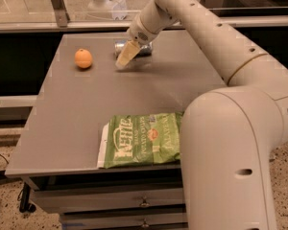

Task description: Move redbull can near green jalapeno chip bag

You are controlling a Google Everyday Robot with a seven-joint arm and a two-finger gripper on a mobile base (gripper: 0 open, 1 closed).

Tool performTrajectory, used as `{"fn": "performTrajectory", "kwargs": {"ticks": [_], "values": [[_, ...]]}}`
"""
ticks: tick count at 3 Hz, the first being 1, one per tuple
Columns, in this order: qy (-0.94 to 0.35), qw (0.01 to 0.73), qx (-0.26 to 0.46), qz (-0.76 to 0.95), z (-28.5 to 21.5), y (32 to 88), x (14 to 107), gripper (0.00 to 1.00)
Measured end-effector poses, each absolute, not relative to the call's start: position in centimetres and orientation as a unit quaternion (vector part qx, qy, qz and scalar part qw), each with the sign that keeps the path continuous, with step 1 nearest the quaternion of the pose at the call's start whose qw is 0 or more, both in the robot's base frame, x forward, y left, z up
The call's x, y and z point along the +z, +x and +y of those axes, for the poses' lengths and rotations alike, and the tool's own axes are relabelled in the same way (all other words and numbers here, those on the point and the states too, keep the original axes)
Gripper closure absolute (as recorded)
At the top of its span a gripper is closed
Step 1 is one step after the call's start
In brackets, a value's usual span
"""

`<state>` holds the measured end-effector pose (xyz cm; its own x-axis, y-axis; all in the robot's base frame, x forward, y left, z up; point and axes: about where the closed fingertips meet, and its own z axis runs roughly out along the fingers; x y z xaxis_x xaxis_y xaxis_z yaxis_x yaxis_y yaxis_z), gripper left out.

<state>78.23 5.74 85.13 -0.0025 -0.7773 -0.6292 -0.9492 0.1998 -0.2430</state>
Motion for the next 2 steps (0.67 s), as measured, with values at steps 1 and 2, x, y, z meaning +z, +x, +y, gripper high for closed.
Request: {"fn": "performTrajectory", "kwargs": {"ticks": [1,2], "values": [[-0.619,0.32,0.123,0.706,5.82,78.23,84.37,0.41],[-0.619,0.309,0.121,0.712,5.62,78.1,83.91,0.64]]}}
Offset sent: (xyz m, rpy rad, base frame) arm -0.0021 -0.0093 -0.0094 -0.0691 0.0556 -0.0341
